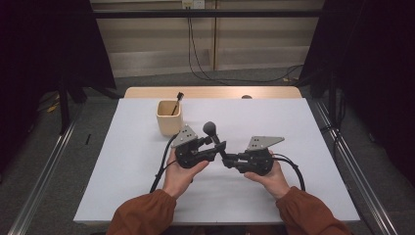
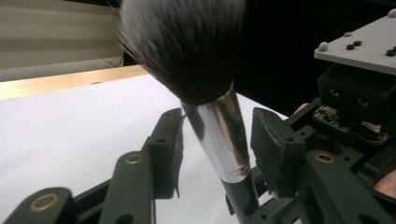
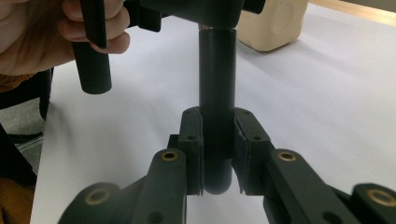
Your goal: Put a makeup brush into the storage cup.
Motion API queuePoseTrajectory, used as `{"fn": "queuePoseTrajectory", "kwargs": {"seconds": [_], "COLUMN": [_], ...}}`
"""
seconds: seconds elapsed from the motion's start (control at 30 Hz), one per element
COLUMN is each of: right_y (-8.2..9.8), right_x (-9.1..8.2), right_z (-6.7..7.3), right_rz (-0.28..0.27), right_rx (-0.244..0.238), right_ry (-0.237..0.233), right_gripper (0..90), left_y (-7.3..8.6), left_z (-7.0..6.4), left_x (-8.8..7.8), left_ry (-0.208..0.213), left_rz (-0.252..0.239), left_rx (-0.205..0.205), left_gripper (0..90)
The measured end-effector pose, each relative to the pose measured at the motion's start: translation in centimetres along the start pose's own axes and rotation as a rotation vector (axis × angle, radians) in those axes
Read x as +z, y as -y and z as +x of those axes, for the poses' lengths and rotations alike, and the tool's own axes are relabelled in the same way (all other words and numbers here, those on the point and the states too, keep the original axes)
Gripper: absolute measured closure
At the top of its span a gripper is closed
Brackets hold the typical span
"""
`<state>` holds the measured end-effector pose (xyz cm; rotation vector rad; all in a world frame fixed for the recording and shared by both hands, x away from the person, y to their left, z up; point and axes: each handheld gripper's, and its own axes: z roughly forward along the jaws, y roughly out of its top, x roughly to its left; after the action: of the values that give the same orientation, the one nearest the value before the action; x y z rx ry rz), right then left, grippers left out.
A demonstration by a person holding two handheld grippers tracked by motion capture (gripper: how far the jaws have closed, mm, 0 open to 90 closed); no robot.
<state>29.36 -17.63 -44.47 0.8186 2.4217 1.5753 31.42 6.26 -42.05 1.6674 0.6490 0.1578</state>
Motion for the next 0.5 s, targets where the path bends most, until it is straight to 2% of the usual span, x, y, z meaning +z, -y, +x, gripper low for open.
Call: {"fn": "queuePoseTrajectory", "kwargs": {"seconds": [0.1,0.5], "right_y": [0.18,0.33], "right_x": [0.09,0.17], "right_z": [0.03,0.15], "right_rz": [0.007,0.004], "right_rx": [-0.002,0.003], "right_ry": [-0.005,-0.012], "right_gripper": [75.7,75.6], "left_y": [0.01,-0.04], "left_z": [-0.03,-0.19], "left_x": [-0.02,-0.09], "left_ry": [0.002,0.010], "left_rz": [-0.001,0.001], "left_rx": [0.001,0.003], "left_gripper": [63.7,66.2]}}
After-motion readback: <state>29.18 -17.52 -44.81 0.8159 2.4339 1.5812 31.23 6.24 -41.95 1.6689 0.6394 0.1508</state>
